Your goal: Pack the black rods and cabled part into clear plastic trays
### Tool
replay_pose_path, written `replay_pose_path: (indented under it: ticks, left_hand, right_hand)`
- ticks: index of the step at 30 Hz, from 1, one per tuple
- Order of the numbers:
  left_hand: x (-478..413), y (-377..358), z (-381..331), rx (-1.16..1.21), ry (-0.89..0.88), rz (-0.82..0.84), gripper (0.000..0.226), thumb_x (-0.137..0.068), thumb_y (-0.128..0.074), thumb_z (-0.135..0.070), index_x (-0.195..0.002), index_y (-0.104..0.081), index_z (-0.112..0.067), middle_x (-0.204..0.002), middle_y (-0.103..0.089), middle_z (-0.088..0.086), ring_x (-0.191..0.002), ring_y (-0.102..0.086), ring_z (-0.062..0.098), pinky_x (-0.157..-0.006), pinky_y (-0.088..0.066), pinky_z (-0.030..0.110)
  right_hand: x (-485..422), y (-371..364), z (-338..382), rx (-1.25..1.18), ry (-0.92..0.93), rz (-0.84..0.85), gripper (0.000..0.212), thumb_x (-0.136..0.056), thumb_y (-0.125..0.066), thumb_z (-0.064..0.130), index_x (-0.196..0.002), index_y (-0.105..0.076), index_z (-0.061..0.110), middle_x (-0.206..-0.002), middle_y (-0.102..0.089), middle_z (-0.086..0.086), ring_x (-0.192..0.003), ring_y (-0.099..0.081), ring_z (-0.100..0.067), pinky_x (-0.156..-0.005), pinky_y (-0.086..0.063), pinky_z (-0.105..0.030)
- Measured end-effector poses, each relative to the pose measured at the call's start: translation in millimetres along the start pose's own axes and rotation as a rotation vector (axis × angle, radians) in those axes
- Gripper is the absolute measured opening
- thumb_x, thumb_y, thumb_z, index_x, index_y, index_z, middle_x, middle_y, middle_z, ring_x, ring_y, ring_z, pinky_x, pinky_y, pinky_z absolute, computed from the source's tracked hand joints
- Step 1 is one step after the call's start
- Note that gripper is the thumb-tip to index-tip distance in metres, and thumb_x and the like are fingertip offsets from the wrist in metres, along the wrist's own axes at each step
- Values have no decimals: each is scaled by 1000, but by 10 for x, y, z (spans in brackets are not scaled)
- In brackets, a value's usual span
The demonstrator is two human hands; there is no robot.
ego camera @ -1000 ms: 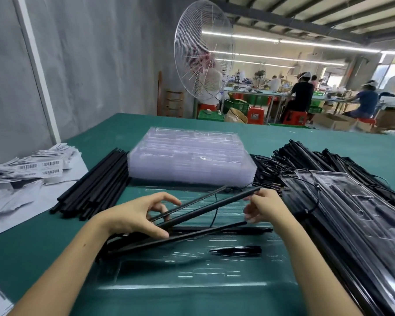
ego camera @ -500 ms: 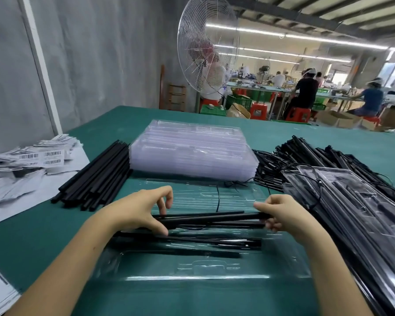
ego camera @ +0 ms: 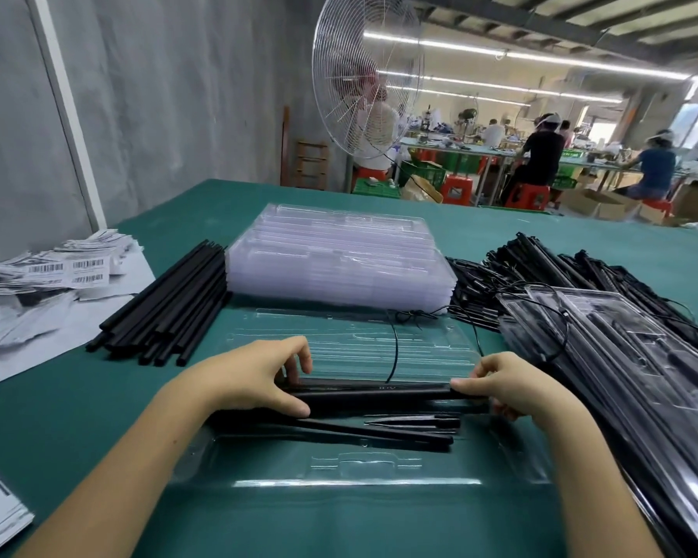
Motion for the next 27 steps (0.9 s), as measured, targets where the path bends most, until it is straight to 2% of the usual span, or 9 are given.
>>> replay_pose_path:
  ticks: [8,10,13,16,19,21,23,25,27]
  left_hand:
    - [107,57,229,-15,165,123,34,-72,-79,-43,-91,-52,-36,-95,-53,-12,-79,-49,3,-72,-41,21]
    - [114,71,273,-55,225,115,36,-70,-78,-48,-89,-51,-34,-94,-53,-12,-79,-50,3,-71,-40,21]
    - [146,110,338,-153,334,95,48,-65,-74,-62,-90,-50,-28,-93,-55,-11,-84,-52,7,-75,-43,24]
    - [192,149,340,-172,342,99,47,-68,-71,-64,-91,-52,-27,-92,-56,-12,-80,-52,5,-70,-41,21]
    - [281,270,376,-83,296,68,28,-77,-72,-48,-92,-59,-29,-94,-62,-9,-76,-56,6,-70,-46,23]
    - [331,330,410,-45,271,77,17,-80,-74,-36,-90,-63,-28,-93,-65,-7,-73,-57,6,-73,-48,24]
    - [333,330,427,-47,257,97,15,-80,-75,-31,-89,-64,-27,-89,-65,-8,-71,-57,6,-71,-47,22]
    - [307,318,426,-33,242,96,15,-79,-76,-29,-88,-65,-27,-87,-64,-7,-71,-56,6,-72,-47,23]
    - [295,311,423,-12,220,95,16,-79,-77,-28,-88,-64,-29,-86,-63,-8,-72,-56,6,-72,-46,22]
  right_hand:
    - [63,-7,44,129,-9,23,34,-72,-79,37,-70,-54,14,-35,-47,11,-34,-46,-6,-37,-31,-16]
    - [80,2,98,246,12,-7,32,-68,-82,36,-65,-58,15,-44,-50,11,-40,-46,-4,-39,-34,-14]
    - [92,-6,263,375,94,-138,20,-72,-78,35,-67,-65,20,-64,-62,5,-61,-56,-6,-56,-45,-18]
    - [113,-164,533,260,297,-260,11,-81,-69,32,-90,-69,25,-78,-67,4,-63,-55,-2,-57,-44,-13]
    - [51,-472,708,229,372,-199,42,-85,-64,39,-125,-52,37,-73,-61,5,-66,-56,-6,-61,-45,-19]
    - [-33,-598,765,208,369,-130,57,-86,-64,35,-135,-38,45,-67,-58,2,-61,-54,-8,-59,-44,-19]
    - [-110,-647,815,114,379,-57,47,-85,-66,20,-126,-51,37,-65,-56,-1,-49,-51,-8,-49,-41,-13]
    - [-150,-623,887,32,382,-55,20,-83,-64,5,-99,-67,16,-64,-60,-5,-42,-53,-9,-46,-43,-14]
    - [-144,-590,963,-198,390,-32,13,-84,-61,-5,-81,-66,7,-64,-62,-10,-45,-60,-10,-47,-49,-19]
Point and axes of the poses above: each hand's wrist, its own x-axis away from the middle knuckle, its own y-axis out of the back of the hand, z = x × y, the point moved 6 cm from there along -x, towards the middle knuckle
